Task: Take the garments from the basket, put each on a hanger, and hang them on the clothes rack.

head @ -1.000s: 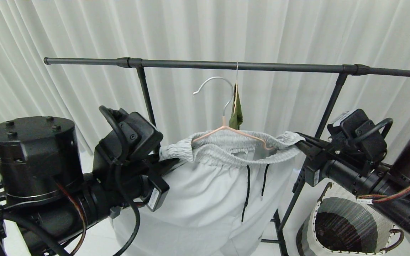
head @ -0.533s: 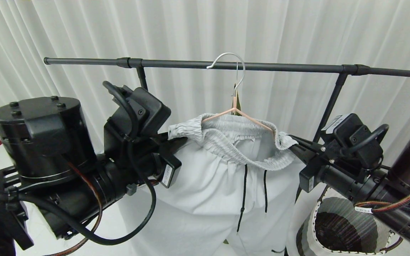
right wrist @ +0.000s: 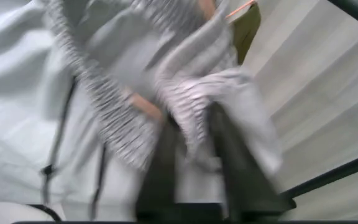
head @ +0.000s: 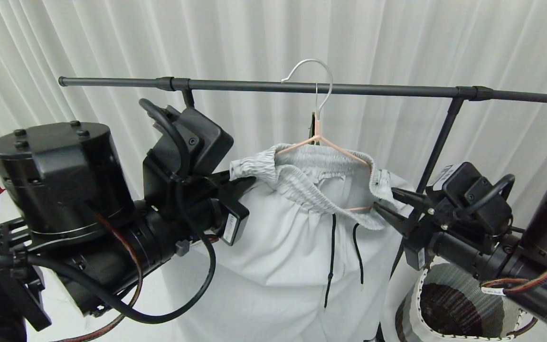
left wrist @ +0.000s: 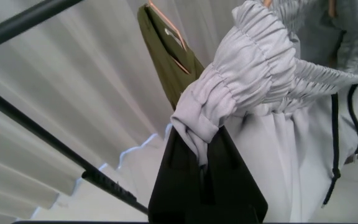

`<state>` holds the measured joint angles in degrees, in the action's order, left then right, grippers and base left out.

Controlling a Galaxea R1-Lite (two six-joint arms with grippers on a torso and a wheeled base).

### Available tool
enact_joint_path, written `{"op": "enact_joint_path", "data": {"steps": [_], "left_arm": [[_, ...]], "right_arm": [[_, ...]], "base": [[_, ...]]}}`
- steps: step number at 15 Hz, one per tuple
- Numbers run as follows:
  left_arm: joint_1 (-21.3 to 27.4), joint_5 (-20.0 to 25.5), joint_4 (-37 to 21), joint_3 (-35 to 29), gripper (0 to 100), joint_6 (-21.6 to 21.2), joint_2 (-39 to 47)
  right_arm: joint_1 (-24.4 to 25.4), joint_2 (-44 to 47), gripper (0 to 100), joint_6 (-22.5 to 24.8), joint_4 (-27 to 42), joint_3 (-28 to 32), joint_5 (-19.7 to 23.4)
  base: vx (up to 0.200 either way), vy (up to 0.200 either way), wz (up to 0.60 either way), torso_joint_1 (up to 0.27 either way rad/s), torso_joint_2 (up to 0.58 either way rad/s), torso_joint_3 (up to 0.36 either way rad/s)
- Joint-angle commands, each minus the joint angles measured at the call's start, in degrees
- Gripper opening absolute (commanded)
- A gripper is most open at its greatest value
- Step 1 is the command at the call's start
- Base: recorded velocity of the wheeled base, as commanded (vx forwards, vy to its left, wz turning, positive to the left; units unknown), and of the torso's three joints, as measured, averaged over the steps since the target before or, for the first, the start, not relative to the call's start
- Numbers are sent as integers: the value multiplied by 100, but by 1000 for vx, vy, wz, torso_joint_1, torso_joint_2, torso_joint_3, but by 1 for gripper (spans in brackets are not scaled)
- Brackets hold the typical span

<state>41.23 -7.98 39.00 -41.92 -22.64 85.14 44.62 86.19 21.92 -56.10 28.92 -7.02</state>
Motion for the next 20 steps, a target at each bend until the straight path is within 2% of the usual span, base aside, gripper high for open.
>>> {"op": "enact_joint_path", "data": {"steps": [1, 5, 8, 11, 13, 15, 17, 20], "left_arm": [[-1, -1, 20, -9, 0, -4, -32], [17, 69, 293, 61, 0, -13, 3], [17, 377, 486, 290, 0, -65, 3], [8, 526, 758, 536, 0, -127, 11], [-10, 763, 767, 694, 0, -426, 55], [-10, 922, 864, 677, 0, -610, 161], [26, 922, 1084, 686, 0, -663, 258], [-36, 922, 1119, 668, 0, -760, 319]], "right_arm": [[-23, -137, 100, -12, -6, -18, 8], [-278, -445, 100, -12, 11, -448, 34], [-770, -858, 100, -12, 451, -668, 526], [-1570, -1333, 100, 14, 2341, 422, 1687], [-1667, -1289, 100, 23, 3246, 1160, 2091], [-1658, -1183, 100, 243, 3852, 1573, 2451], [-1632, -955, 100, 542, 4169, 1854, 2838], [-1421, -849, 100, 621, 4670, 2145, 2961]], "base": [[0, 0, 0, 0, 0, 0], [0, 0, 0, 0, 0, 0], [0, 0, 0, 0, 0, 0], [0, 0, 0, 0, 0, 0], [0, 0, 0, 0, 0, 0], [0, 0, 0, 0, 0, 0], [0, 0, 0, 0, 0, 0], [0, 0, 0, 0, 0, 0]]}}
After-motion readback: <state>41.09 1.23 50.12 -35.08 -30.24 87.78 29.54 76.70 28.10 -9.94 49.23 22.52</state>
